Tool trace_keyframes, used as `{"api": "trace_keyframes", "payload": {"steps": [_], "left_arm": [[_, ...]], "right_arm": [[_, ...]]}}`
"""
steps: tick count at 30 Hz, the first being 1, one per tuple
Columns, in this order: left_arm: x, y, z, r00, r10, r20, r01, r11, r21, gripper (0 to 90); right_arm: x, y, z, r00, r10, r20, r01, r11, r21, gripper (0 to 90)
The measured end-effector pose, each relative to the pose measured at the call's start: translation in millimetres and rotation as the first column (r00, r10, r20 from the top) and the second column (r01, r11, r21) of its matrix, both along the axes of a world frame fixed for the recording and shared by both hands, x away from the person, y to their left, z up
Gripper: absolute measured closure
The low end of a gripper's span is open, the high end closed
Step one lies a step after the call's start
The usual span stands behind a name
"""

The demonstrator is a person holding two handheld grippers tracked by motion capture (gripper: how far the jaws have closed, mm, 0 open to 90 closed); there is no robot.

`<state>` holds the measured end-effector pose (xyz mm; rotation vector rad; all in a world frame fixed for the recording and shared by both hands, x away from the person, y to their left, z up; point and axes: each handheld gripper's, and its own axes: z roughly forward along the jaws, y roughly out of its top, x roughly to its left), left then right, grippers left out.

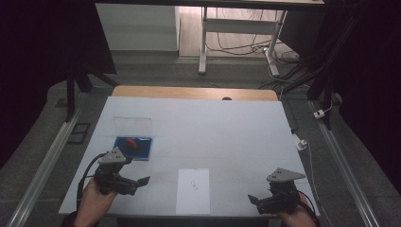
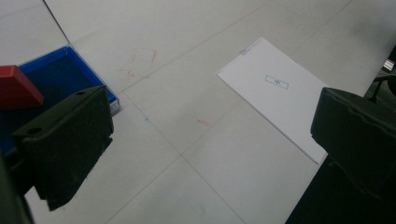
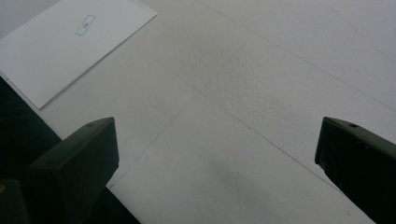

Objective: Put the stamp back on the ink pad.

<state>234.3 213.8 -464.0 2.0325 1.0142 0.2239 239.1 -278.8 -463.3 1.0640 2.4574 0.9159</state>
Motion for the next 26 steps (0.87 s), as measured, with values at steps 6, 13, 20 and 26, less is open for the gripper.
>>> {"api": "trace_keyframes", "payload": {"steps": [6,13,20,26], "left_arm": [[-10.3,7.9,-3.6,0.9999,0.011,-0.009,-0.011,0.9999,-0.003,0.0],[-22.1,20.6,-11.0,0.9984,0.048,-0.031,-0.047,0.9986,0.024,0.0],[-27.6,29.4,-17.7,0.9939,0.095,-0.056,-0.091,0.9935,0.068,0.0],[-25.6,27.0,-18.5,0.9918,0.106,-0.072,-0.099,0.9909,0.091,0.0]], "right_arm": [[-0.2,-0.1,0.2,1.0000,-0.001,0.001,0.001,1.0000,0.000,0.0],[-0.3,0.1,0.3,1.0000,-0.002,0.001,0.002,1.0000,0.001,0.0],[-0.2,0.6,0.4,1.0000,-0.001,0.002,0.001,1.0000,-0.001,0.0],[-0.4,0.8,0.1,1.0000,-0.004,0.002,0.004,1.0000,-0.005,0.0]]}}
